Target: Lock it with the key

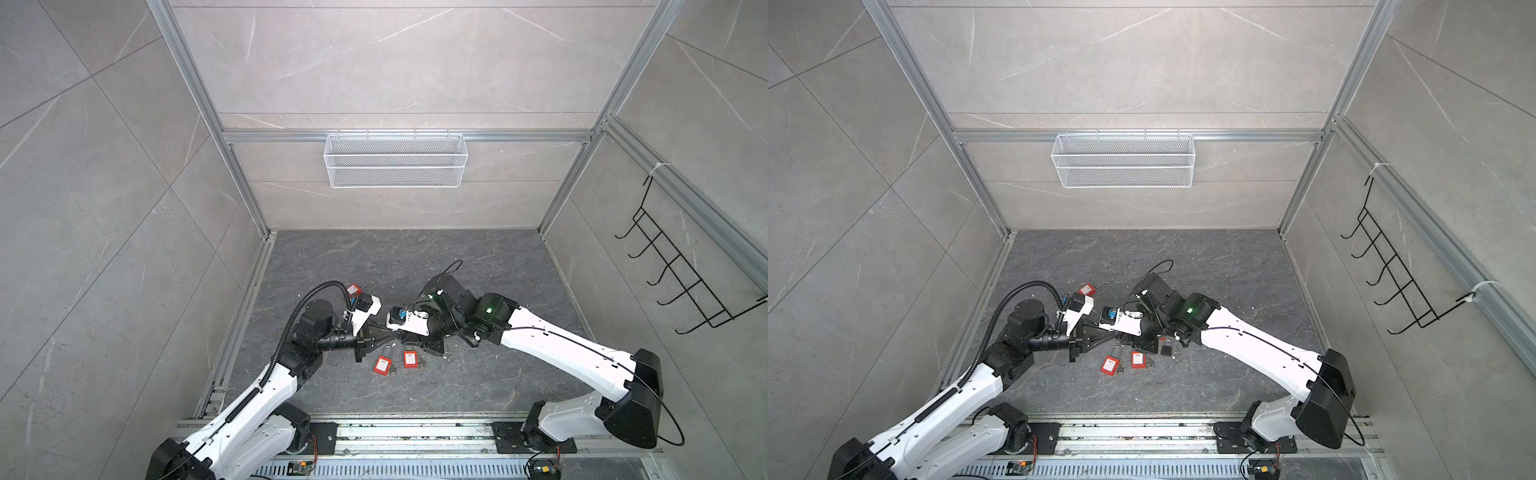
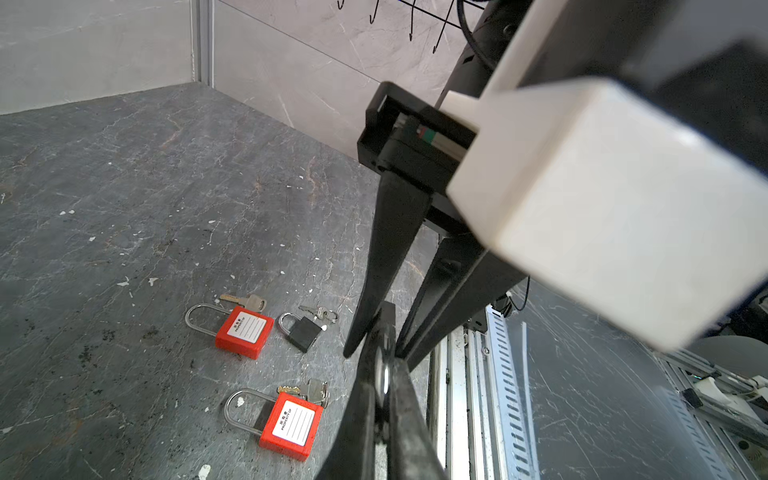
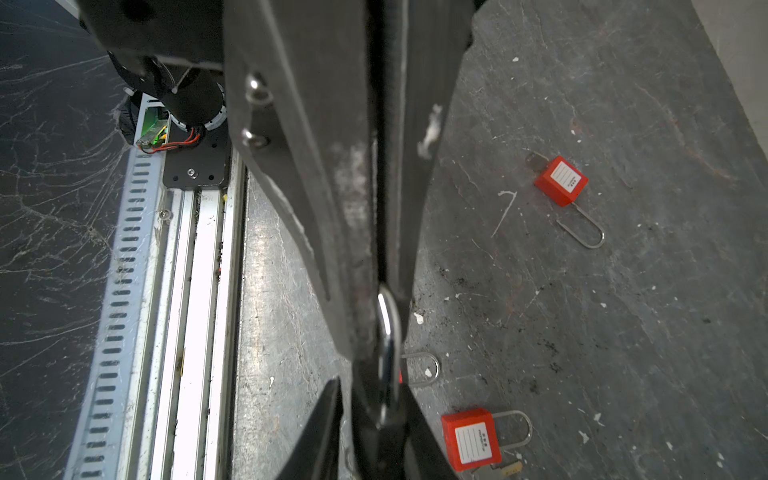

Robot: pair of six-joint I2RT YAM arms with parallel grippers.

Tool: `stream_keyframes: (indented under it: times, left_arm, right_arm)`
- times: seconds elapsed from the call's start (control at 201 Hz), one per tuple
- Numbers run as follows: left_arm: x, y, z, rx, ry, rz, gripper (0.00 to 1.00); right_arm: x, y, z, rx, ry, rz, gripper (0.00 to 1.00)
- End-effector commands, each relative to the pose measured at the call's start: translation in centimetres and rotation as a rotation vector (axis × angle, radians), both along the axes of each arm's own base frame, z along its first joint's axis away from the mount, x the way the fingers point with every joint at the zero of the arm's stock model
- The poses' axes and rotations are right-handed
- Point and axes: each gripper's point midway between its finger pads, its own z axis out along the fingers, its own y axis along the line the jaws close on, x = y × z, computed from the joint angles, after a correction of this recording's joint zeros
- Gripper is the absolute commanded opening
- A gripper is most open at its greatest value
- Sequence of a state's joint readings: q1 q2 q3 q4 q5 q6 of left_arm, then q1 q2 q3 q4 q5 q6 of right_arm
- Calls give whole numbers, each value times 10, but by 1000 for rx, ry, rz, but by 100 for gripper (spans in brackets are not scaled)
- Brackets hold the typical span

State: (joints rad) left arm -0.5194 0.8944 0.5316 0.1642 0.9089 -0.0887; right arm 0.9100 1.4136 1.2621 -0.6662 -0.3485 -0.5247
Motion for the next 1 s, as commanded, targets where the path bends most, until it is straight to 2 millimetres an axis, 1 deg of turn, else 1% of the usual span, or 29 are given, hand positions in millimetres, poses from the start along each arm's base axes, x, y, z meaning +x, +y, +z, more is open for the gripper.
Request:
stream_keyframes:
  times: [0.0,0.09,0.269,0.294,0.344,0.359,0.438,0.553,0.682,0.991]
  left_arm:
    - [-7,-2,18,-47,-102,-48,0]
    - [-8,-2,19,-47,-104,-50,0]
    - [-6,-1,18,-36,-115,-39,0]
    - [-6,-1,18,-30,-124,-37,7]
    - [-6,1,18,-13,-136,-32,23]
    - [-7,1,19,-8,-140,-33,26]
    - [-11,2,21,13,-161,-50,33]
    - [-13,5,22,50,-185,-55,33]
    - [-16,4,21,58,-182,-79,25]
    - [-21,1,17,78,-146,-121,22]
  right_arm:
    - [-6,3,10,55,-7,26,17]
    - [-7,2,8,50,-3,28,12]
    - [-12,-1,6,32,20,39,6]
    - [-12,-1,6,32,24,41,6]
    - [-15,-2,7,32,33,47,5]
    - [-15,-2,8,33,34,49,5]
    - [-18,-3,9,28,48,54,4]
    - [-20,-4,8,18,60,57,4]
    - [-20,-4,8,17,68,58,4]
    - [-21,-2,12,18,70,67,3]
